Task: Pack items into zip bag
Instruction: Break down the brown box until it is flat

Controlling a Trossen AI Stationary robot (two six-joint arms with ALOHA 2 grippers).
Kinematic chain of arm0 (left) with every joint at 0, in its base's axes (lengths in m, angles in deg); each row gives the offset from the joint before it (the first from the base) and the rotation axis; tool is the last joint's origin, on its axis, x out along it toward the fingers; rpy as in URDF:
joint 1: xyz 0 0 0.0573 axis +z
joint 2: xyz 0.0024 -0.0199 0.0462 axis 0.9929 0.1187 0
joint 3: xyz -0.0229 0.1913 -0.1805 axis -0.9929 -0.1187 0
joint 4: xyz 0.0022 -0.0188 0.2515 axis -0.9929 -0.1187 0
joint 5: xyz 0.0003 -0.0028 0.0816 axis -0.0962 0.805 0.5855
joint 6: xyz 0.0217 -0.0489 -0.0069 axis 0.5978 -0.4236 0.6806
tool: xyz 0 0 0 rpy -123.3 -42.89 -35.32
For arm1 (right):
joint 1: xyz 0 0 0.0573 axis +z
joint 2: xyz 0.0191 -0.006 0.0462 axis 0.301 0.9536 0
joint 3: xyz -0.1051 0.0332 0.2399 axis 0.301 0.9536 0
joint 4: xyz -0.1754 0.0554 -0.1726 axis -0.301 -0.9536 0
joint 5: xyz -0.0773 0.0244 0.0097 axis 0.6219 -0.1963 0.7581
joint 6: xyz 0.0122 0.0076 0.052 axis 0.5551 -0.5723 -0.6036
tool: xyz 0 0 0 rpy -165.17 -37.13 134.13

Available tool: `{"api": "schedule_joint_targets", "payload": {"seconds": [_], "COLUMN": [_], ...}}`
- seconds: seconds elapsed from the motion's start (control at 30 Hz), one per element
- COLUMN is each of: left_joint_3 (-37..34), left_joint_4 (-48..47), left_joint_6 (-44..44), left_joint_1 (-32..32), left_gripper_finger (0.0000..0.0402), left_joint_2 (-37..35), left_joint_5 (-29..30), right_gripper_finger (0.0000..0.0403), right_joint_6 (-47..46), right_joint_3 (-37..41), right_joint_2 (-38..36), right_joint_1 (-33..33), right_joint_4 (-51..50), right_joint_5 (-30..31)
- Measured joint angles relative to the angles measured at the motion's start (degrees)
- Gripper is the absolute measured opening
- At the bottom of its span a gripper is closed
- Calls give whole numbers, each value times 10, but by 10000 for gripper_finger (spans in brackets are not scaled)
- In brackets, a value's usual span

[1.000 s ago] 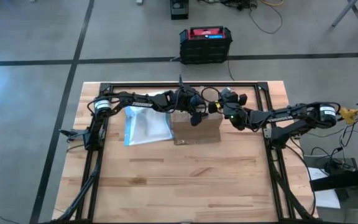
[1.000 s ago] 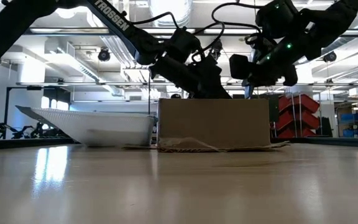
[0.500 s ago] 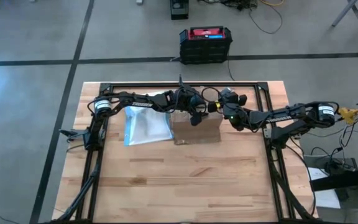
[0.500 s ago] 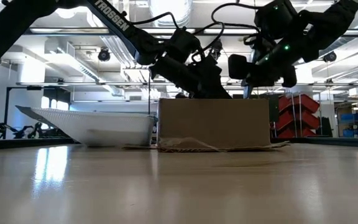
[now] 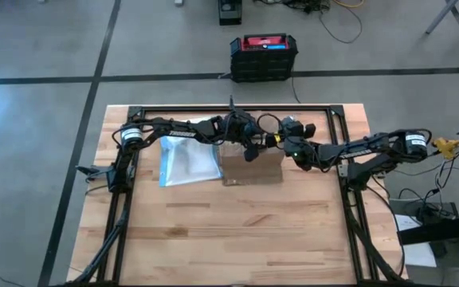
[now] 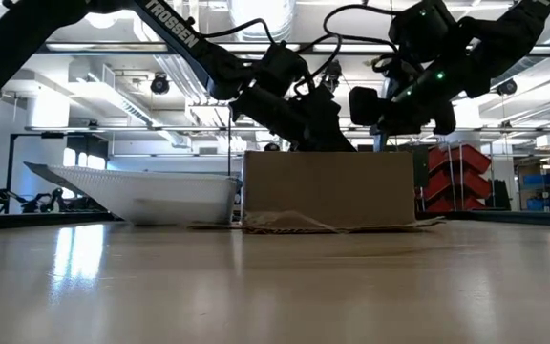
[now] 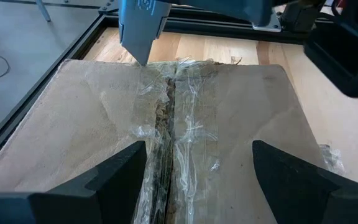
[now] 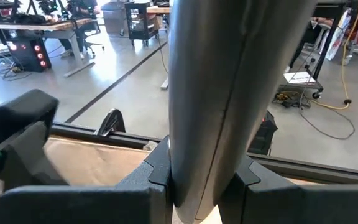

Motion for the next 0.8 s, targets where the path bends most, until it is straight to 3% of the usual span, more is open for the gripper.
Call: {"api": "schedule_joint_targets", "payload": {"seconds": [0.43,0.8], "left_joint_3": [0,0], "left_joint_4": [-5,-7], "left_joint_6": [2,-3], "left_joint_1": [2,1], "left_gripper_finger": [276,276], "left_joint_2": [0,0], "left_joint_5": [21,19], "right_gripper_finger": [56,56], "right_joint_6": [-91,-48], "right_joint_3": [-1,-24], "right_joint_2": [-18,-16], "right_joint_1": [47,-21], "right_joint_4": [-63,-61], "right_joint_5": [50,6]}}
